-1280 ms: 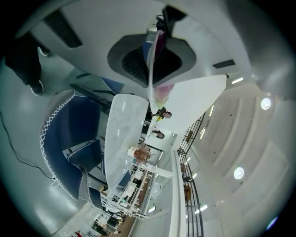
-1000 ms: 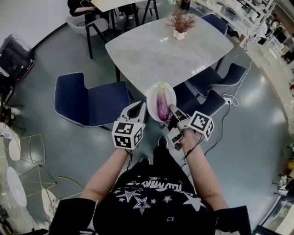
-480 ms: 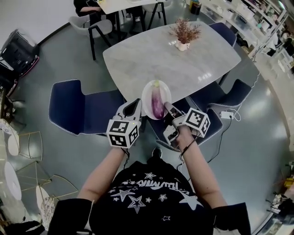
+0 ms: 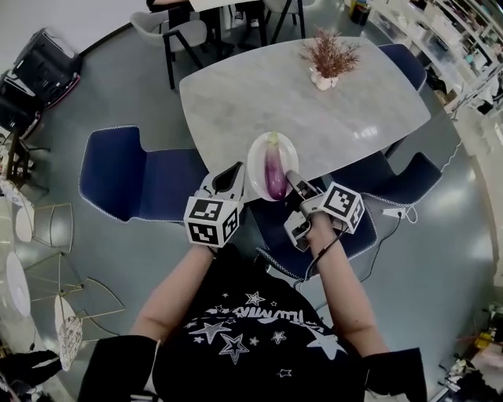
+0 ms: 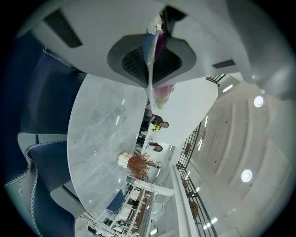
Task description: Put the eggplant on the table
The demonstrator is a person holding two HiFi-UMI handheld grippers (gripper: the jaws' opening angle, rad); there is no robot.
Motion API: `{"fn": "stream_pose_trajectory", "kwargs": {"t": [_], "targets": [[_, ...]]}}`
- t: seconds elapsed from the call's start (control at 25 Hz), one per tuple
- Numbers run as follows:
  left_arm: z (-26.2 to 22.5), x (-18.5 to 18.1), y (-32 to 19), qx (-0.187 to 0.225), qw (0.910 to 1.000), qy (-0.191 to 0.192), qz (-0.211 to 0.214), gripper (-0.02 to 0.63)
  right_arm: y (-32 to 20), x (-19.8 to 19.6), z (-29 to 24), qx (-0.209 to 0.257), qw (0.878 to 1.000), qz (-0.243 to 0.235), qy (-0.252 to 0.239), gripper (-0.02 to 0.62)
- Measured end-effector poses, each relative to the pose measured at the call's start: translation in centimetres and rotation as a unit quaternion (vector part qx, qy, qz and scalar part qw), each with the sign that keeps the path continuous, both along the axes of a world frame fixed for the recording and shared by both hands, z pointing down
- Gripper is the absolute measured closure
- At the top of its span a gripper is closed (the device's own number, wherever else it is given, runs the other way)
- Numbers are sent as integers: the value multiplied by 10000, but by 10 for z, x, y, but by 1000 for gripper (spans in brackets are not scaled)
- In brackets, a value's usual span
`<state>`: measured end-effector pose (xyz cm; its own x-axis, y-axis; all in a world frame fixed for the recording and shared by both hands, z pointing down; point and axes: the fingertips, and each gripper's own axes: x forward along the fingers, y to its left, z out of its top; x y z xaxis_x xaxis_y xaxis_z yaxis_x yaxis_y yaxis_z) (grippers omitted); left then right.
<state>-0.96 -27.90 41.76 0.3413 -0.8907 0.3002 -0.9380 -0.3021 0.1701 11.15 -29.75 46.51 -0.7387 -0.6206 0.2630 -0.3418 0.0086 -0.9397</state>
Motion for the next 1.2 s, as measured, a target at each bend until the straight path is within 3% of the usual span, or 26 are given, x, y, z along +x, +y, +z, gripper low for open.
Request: {"fn": "stream_pose_trajectory", "kwargs": {"t": [0.56,1.2], "targets": [[24,20,-76,-232,9978,-71,620,598,-47,9,32,-293,9986,358,245,568],[60,-52,-187,-515,9938,78,982,598,-156,-54,58,-499,9939,916,360,568]]}}
